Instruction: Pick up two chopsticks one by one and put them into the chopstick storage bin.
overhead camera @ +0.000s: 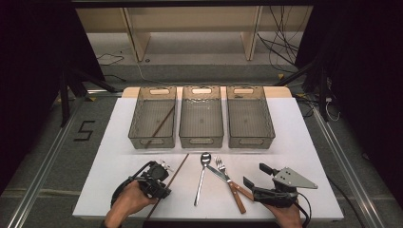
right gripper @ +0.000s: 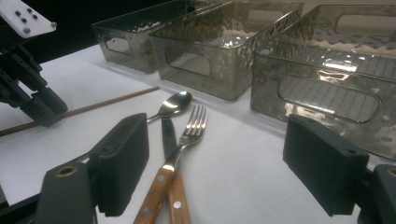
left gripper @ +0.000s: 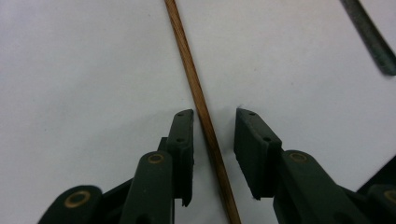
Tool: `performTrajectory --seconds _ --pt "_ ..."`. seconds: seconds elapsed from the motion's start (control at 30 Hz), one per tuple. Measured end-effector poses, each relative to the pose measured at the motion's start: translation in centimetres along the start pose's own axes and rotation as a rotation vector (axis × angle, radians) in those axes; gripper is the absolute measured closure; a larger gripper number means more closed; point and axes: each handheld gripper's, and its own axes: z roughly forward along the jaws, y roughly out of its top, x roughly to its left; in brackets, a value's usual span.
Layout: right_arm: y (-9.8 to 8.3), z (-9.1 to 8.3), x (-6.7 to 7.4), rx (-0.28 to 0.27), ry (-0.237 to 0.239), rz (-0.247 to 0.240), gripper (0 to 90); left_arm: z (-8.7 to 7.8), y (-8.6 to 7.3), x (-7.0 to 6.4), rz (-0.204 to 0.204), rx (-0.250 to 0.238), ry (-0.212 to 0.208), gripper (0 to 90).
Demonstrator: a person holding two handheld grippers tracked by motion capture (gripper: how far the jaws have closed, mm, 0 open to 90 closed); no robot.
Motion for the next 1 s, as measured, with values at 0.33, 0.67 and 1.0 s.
performTrajectory --seconds 0.33,0.67,1.0 --pt "0.0 0.1 0.0 -0.001 0.002 0.0 23.4 0.1 0.0 -0.1 0.005 -0.008 0.009 76.1" --pt "-0.1 0.1 0.0 0.005 0.006 -0.002 23.6 0.0 0.0 0.4 -0.017 -0.011 -0.012 79.3" --pt "-0.1 0.2 0.0 0.007 0.007 -0.005 23.7 -0.1 -0.2 1.2 -0.049 -0.028 0.018 83.5"
